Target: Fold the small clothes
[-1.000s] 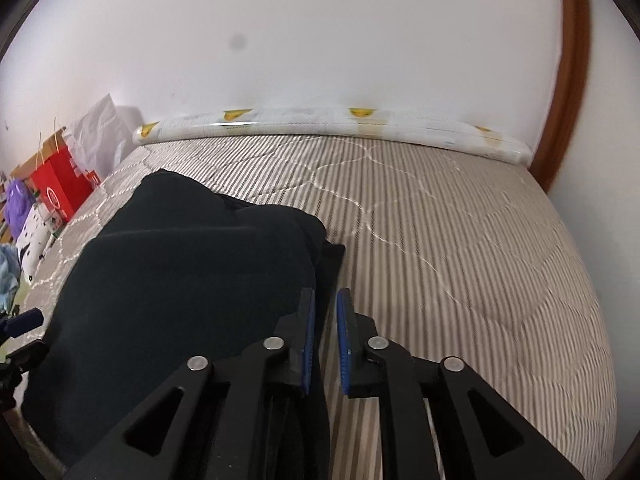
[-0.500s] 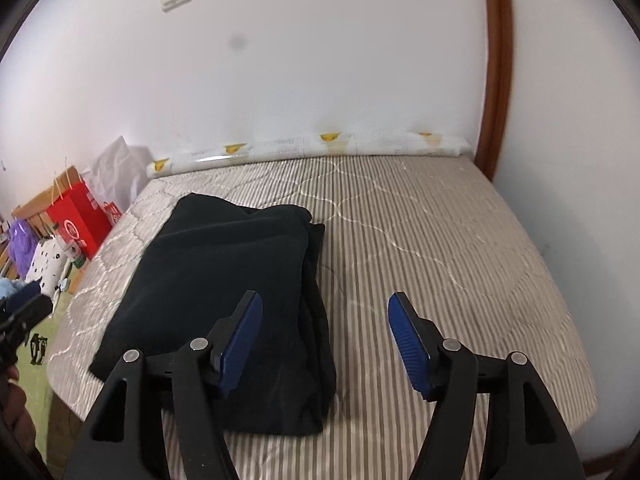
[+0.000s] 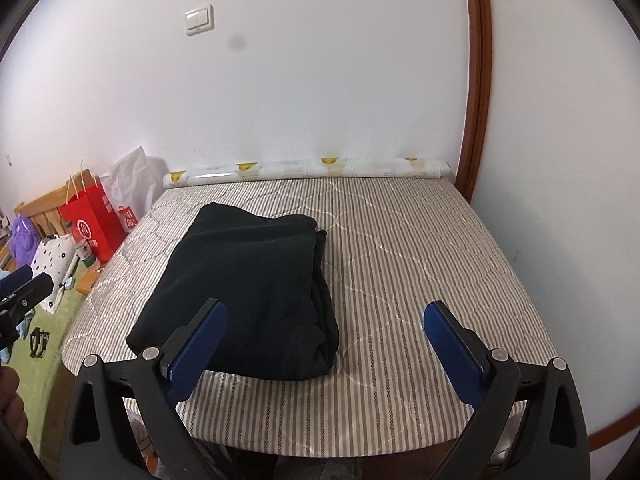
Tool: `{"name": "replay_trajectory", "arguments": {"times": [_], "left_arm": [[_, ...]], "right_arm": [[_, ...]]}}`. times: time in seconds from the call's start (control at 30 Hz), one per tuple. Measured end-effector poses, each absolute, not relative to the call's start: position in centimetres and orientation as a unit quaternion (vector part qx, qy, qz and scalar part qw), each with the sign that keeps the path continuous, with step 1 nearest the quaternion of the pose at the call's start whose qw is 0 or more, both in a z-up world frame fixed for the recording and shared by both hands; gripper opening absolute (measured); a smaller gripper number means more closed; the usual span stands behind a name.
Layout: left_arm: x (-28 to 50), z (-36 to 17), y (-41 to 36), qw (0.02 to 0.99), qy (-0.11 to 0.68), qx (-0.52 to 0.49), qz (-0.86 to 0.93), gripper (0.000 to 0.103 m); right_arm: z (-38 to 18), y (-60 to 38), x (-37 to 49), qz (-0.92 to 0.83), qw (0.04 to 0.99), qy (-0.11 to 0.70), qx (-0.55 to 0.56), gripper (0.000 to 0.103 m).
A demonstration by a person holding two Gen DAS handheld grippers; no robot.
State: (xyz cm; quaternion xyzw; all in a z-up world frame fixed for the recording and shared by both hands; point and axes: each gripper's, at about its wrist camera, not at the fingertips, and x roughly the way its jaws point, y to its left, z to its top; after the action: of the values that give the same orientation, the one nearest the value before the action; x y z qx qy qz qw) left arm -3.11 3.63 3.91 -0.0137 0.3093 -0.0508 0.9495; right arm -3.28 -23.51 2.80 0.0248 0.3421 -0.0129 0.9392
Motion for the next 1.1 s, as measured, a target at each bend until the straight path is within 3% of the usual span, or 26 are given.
{"name": "replay_trajectory", "arguments": {"times": [1.1], "left_arm": [[-3.61, 3.80, 3.54, 0.950, 0.310, -0.019, -0.039, 0.087]], "right_arm": [[3.31, -23.57, -4.42, -0.014, 0.941, 0.337, 0.027, 0.098]]}}
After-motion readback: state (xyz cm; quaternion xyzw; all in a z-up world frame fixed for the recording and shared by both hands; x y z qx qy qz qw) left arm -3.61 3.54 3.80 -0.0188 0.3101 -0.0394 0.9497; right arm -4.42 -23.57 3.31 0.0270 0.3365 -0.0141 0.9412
